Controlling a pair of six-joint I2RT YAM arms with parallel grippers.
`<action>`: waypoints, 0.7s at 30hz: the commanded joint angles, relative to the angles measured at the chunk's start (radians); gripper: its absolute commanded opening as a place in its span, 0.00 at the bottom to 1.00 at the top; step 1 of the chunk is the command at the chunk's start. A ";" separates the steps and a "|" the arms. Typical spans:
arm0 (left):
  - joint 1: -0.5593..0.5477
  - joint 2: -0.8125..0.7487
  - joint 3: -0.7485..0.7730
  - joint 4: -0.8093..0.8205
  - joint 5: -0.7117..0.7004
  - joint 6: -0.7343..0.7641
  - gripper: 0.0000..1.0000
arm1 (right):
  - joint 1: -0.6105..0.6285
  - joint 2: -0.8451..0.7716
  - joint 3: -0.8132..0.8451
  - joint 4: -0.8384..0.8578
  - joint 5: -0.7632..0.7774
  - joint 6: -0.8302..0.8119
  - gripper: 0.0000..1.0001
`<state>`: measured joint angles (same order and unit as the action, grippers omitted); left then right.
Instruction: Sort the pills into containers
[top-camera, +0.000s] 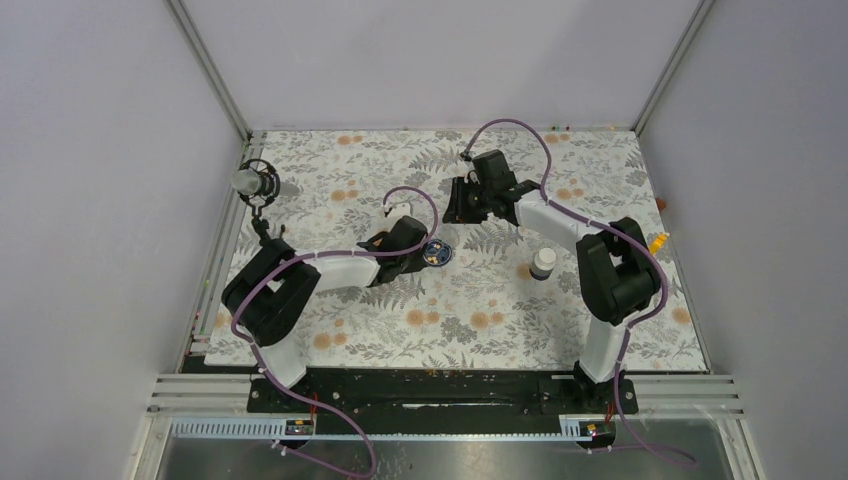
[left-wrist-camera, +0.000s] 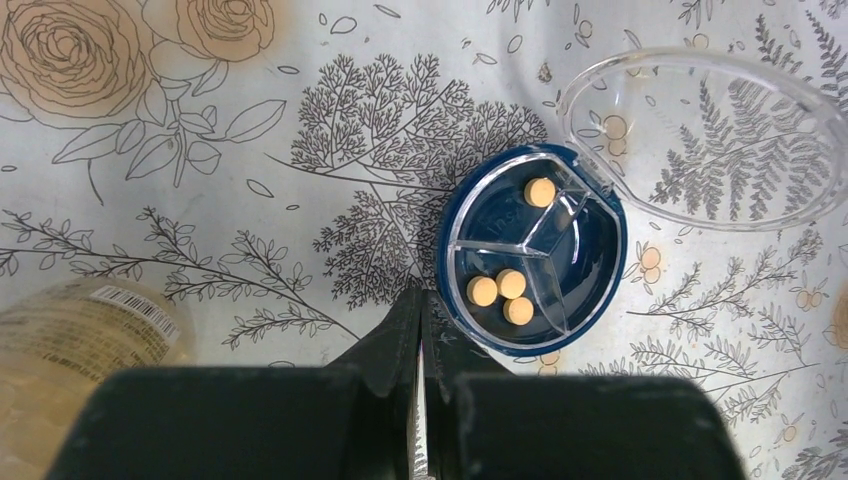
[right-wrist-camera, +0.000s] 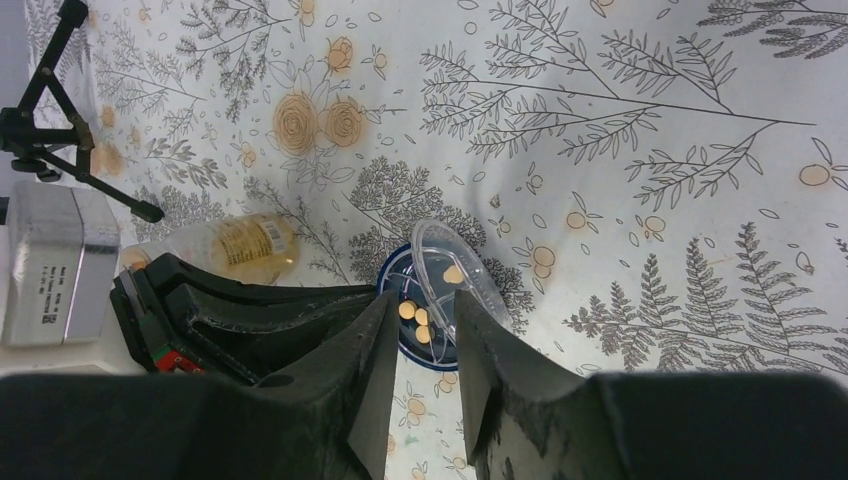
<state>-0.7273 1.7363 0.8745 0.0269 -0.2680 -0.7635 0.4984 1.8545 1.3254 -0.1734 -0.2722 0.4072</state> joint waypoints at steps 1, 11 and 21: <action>0.012 -0.008 -0.005 0.071 0.029 -0.020 0.00 | 0.004 0.010 0.002 0.040 -0.044 -0.043 0.34; 0.021 0.002 -0.008 0.088 0.060 -0.036 0.00 | 0.004 0.003 -0.028 0.034 -0.039 -0.053 0.21; 0.023 0.013 -0.002 0.090 0.067 -0.043 0.00 | 0.013 -0.049 -0.094 0.027 -0.005 -0.069 0.20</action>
<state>-0.7094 1.7367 0.8730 0.0586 -0.2245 -0.7887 0.4984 1.8603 1.2617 -0.1383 -0.2920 0.3614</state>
